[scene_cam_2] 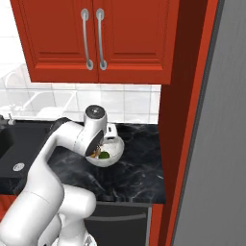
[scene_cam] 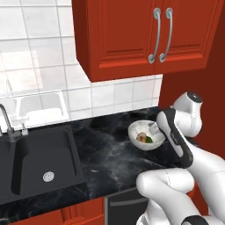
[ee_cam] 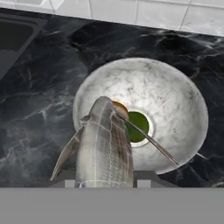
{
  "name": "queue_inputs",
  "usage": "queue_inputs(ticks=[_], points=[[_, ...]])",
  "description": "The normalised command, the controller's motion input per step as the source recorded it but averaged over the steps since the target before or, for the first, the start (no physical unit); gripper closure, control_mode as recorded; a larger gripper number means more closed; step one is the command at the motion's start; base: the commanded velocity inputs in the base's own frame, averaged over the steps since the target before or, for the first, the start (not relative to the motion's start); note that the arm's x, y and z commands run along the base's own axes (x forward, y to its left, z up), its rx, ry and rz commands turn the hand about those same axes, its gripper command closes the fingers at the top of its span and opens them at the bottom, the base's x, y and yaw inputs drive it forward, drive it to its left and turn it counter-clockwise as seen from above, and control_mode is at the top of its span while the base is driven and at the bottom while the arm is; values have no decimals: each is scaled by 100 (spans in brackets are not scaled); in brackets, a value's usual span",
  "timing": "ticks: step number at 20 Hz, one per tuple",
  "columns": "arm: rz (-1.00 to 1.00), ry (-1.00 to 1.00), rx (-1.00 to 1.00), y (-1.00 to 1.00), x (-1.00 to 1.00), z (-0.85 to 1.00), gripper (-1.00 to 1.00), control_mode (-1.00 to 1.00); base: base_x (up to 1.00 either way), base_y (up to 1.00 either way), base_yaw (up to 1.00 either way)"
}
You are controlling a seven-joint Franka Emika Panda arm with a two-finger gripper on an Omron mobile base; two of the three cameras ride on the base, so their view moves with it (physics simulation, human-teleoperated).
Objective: Take the fish, mushroom, and lime from the freezer and place them in the bowl on the counter.
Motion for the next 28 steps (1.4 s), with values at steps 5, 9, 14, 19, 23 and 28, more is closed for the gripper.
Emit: queue_inputs(ticks=[5, 9, 14, 19, 23, 28], points=[[0, 3, 0, 0, 14, -31, 100, -100, 0, 0, 0], [0, 2, 0, 0, 4, -33, 100, -100, 0, 0, 0], [0, 0, 0, 0, 25, -26, 100, -100, 0, 0, 0], [0, 0, 0, 0, 20, -15, 100, -100, 0, 0, 0], [0, 6, 0, 0, 0, 10, 100, -100, 0, 0, 0], [0, 14, 0, 0, 7, 6, 100, -100, 0, 0, 0]])
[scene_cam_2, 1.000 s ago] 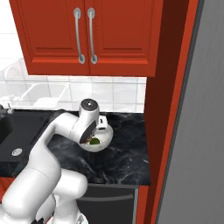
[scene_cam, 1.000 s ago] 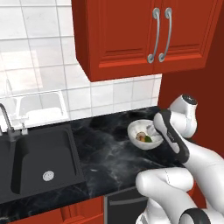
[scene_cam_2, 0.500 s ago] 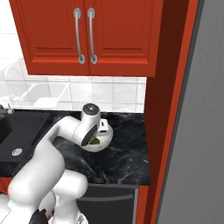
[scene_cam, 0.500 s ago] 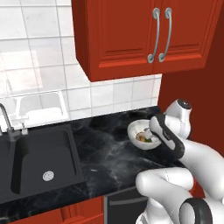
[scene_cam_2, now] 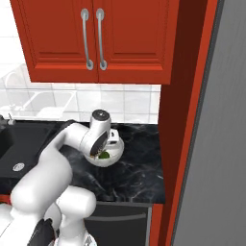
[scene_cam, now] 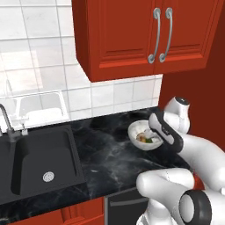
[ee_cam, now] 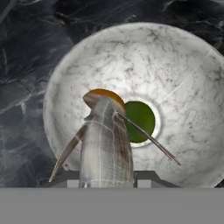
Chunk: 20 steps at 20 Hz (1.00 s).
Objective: Take the fish, mushroom, and lime from the freezer and place them in the bowl on the counter.
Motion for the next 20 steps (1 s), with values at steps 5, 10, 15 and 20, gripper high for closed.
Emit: queue_inputs(ticks=[5, 10, 15, 20], points=[[0, 0, 0, 0, 20, 0, 100, -100, 0, 0, 0], [0, 0, 0, 0, 16, -4, 100, -100, 0, 0, 0], [0, 0, 0, 0, 3, -16, 100, -100, 0, 0, 0], [0, 0, 0, 0, 11, -23, 100, -100, 0, 0, 0]])
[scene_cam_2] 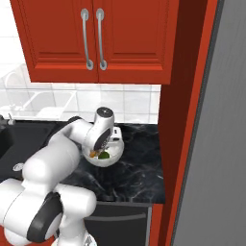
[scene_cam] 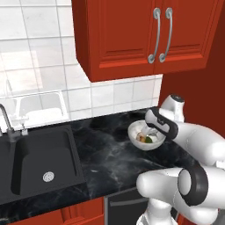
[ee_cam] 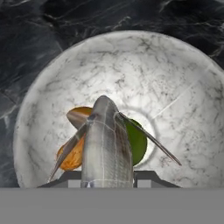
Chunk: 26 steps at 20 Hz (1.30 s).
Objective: Take the fish, mushroom, and lime from the freezer and place them in the bowl on the counter.
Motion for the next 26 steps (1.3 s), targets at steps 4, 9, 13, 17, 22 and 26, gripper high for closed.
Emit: queue_inputs(ticks=[4, 9, 13, 17, 22, 26], points=[[0, 0, 0, 0, 14, -19, 100, -100, 0, 0, 0], [0, 0, 0, 0, 14, -14, 100, -100, 0, 0, 0], [0, 0, 0, 0, 3, -21, -100, -100, 0, 0, 0], [0, 0, 0, 0, 0, -4, -100, -100, 0, 0, 0], [0, 0, 0, 0, 0, 0, -100, -100, 0, 0, 0], [0, -2, 0, 0, -6, 4, -100, -100, 0, 0, 0]])
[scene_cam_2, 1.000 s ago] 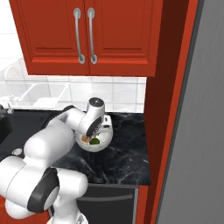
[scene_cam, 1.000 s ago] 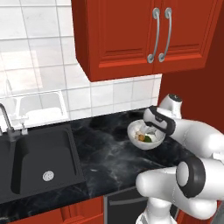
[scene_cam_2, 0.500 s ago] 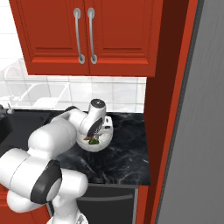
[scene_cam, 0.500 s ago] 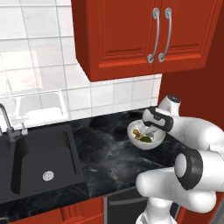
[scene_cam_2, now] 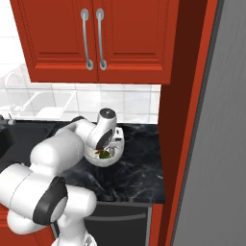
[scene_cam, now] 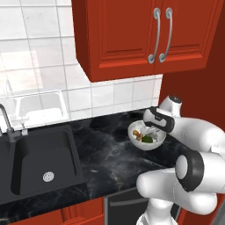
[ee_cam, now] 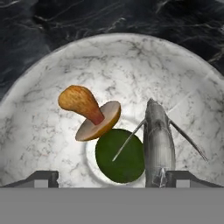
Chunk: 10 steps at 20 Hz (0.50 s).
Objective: Take the fish, mushroom, and lime from the freezer and place them in the bowl on the counter.
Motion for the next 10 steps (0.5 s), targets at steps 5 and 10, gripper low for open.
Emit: queue_inputs(ticks=[5, 10], points=[[0, -13, 0, 3, -37, 35, -100, -100, 0, 0, 0], [0, -15, 0, 2, -52, 51, -100, -100, 0, 0, 0]])
